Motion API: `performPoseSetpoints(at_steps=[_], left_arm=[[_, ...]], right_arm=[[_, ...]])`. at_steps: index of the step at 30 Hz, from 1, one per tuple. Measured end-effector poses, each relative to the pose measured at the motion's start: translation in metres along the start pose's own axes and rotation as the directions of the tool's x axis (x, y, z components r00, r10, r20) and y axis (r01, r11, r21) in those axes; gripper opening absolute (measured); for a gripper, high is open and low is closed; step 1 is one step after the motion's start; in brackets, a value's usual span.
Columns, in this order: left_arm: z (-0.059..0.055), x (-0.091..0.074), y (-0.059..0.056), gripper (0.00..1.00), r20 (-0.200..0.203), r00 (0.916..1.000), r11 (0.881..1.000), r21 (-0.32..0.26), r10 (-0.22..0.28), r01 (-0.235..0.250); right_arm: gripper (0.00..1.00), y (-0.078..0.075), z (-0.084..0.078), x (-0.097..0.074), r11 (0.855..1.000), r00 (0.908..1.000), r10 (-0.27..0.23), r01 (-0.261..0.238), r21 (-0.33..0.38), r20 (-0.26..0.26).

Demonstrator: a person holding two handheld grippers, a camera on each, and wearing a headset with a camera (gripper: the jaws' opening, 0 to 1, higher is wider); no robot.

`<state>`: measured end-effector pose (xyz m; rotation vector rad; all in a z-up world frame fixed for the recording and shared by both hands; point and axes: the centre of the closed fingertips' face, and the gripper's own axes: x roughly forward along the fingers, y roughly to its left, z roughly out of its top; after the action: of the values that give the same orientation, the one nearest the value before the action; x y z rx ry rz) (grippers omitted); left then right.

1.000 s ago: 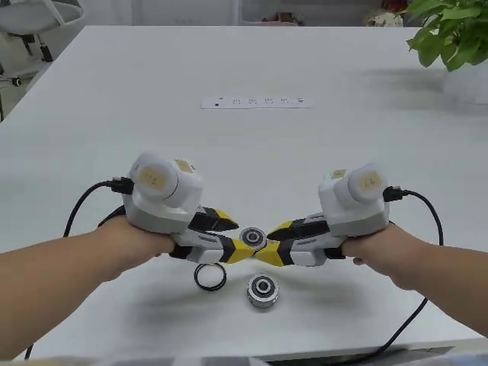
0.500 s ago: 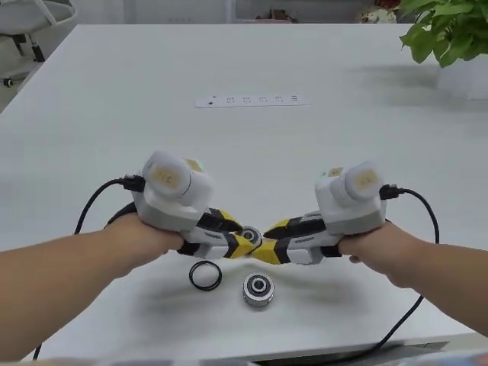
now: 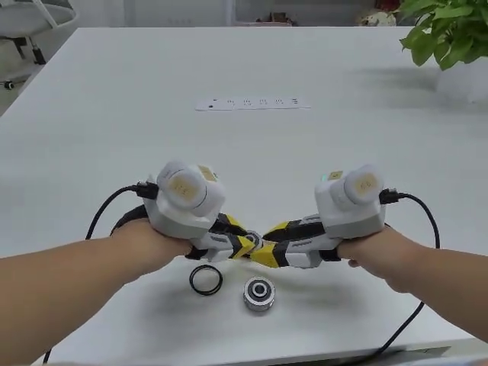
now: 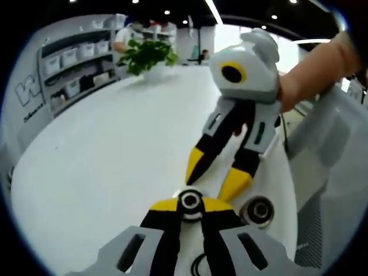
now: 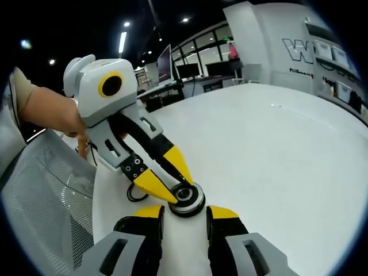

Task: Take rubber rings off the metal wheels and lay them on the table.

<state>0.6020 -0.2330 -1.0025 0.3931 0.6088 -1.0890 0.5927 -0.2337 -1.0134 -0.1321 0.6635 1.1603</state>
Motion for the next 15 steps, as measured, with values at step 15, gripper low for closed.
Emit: performPoseSetpoints(at_steps=[15], left_arm=[[0.0001,-0.0008,-0.0013,0.13,0.01,0.9999,1.0,-0.011,0.005,-0.005]], right_arm=[[0.27,-0.0023,-0.0003,0.0076,1.0,0.9996,-0.014,0.013,-0.029,-0.026]])
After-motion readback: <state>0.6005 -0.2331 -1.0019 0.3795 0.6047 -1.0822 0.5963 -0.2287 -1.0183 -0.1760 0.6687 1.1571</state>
